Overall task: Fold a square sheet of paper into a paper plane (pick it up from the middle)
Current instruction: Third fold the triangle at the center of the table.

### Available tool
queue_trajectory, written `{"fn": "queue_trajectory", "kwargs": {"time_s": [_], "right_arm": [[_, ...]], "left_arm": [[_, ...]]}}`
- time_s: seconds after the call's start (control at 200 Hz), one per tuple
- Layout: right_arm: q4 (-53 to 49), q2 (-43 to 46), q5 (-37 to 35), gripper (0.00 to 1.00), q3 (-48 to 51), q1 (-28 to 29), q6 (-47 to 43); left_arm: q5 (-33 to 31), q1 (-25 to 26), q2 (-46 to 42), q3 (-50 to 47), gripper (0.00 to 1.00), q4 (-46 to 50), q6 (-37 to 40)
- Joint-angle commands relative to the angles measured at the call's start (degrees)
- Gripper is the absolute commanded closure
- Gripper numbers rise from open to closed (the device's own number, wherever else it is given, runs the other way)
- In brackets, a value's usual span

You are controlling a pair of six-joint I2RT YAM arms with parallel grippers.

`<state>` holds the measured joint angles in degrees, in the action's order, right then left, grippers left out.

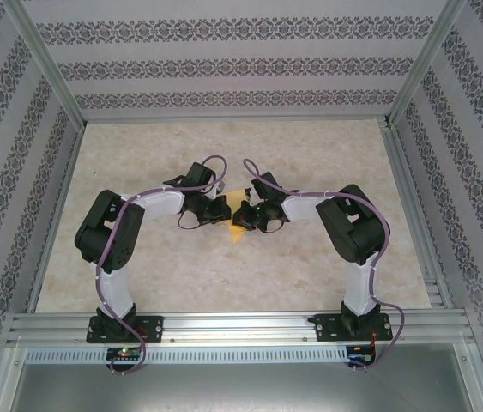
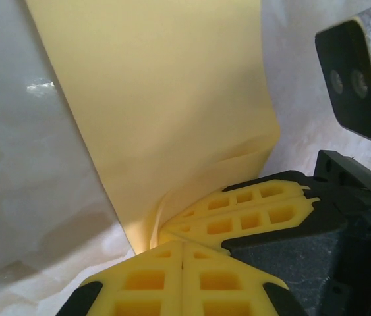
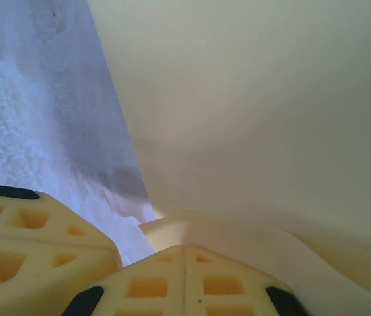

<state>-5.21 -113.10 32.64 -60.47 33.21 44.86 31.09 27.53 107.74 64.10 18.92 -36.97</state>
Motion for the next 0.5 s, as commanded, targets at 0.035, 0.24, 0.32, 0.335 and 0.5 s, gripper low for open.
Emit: {"fn": "queue_trajectory", "kwargs": {"time_s": [0.035,0.24,0.32,0.335,0.5], "right_arm": [[-2.88,-2.04,-2.19,1.00,1.84,-0.54,-0.57],[-2.71,-2.04,-1.97,1.00,1.75,-0.63,-0.32],[-2.69,-2.04,-2.00,1.00,1.84,-0.60,-0.24],[-2.67,-2.08,-1.93,1.00,1.80,-0.60,-0.22],[-2.69,-2.08,-1.62,1.00,1.71,-0.66,-0.21]], "left_arm": [[0.90,0.77,0.80,0.74,1.00,-1.59,-0.66],[-0.43,0.99,2.98,1.65,1.00,-0.82,-0.73],[-1.27,1.01,3.26,1.71,1.00,-0.76,-0.80],[-1.33,1.02,3.39,1.73,1.00,-0.78,-0.78],[-2.79,0.97,4.36,2.42,1.00,0.03,-0.57]]}}
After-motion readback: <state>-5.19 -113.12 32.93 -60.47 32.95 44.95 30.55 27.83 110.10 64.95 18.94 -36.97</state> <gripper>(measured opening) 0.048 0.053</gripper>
